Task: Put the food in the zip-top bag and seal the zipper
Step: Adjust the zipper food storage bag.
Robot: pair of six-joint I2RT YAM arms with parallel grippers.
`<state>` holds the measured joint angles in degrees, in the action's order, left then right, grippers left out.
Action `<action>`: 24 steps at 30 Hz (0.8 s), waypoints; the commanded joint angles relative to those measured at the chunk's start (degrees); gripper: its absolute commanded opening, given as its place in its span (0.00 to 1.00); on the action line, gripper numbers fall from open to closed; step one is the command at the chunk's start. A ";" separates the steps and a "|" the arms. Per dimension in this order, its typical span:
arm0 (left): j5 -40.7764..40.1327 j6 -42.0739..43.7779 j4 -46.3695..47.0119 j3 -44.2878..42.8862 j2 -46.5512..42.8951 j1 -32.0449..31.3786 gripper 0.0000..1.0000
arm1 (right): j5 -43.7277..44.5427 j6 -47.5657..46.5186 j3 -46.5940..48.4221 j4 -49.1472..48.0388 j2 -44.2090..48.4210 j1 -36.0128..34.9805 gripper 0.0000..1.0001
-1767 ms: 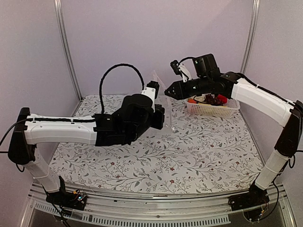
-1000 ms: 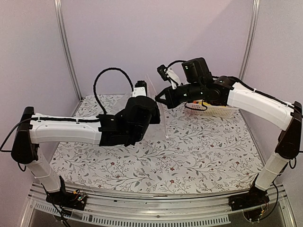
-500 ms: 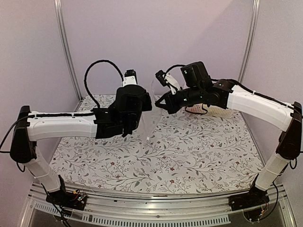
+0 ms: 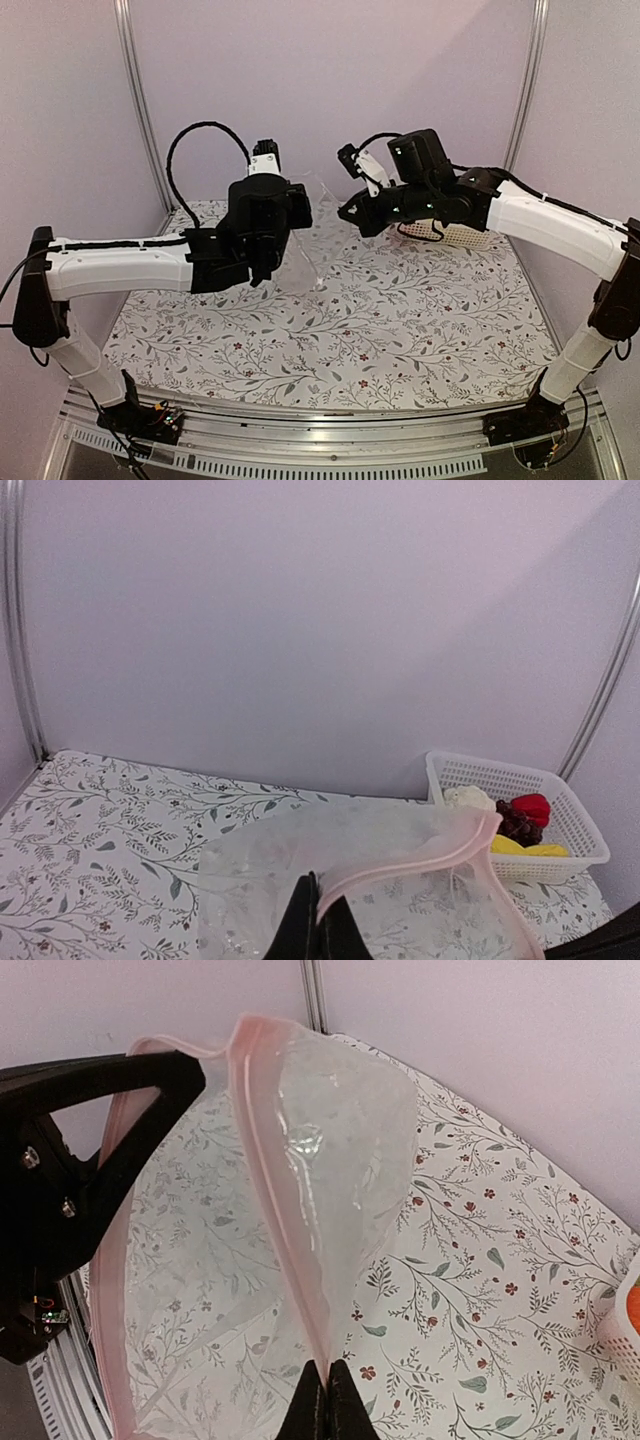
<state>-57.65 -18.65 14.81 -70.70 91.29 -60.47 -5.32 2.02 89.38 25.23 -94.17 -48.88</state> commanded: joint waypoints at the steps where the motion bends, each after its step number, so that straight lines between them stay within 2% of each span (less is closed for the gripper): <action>1: -0.65 -0.25 0.62 1.24 -2.10 0.96 0.00 | 4.48 -0.26 0.43 -0.27 3.06 0.41 0.00; 3: 0.17 -0.50 0.39 1.51 -2.26 0.95 0.00 | 4.50 -0.52 0.44 -0.29 3.26 0.45 0.00; 4: 0.67 -0.58 0.12 1.41 -2.30 0.96 0.05 | 4.41 -0.64 0.42 -0.34 3.29 0.46 0.00; 6: 2.73 -1.94 -2.56 0.39 -2.02 0.92 0.26 | 4.47 -0.62 0.44 -0.44 3.14 0.45 0.00; 7: 3.78 -3.19 -4.96 -0.95 -1.76 0.92 0.33 | 4.03 -0.69 0.42 -0.49 3.06 0.45 0.00; 9: 5.83 -6.82 -9.54 -2.40 -1.23 0.79 0.40 | 2.85 -0.79 0.31 -0.82 3.01 0.43 0.00; 11: 8.82 -10.34 -11.58 -1.88 -1.14 0.70 0.43 | 2.21 -0.71 0.27 -0.97 2.82 0.41 0.00; 15: 13.00 -14.03 -12.00 -0.01 -0.70 0.37 0.43 | 0.90 -0.53 0.34 -1.05 2.22 0.45 0.00; 20: 10.90 -16.98 -14.27 1.39 -0.96 -0.41 0.27 | 2.01 -0.18 0.27 -1.06 1.89 0.41 0.00; 24: 10.83 -18.20 -14.51 3.37 -2.10 -0.55 0.20 | 3.77 0.00 0.09 -1.20 1.88 0.45 0.00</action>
<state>-46.87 -34.35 3.14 -69.65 90.35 -60.75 -3.31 1.67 89.38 24.80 -92.12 -48.69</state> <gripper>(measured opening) 0.230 0.006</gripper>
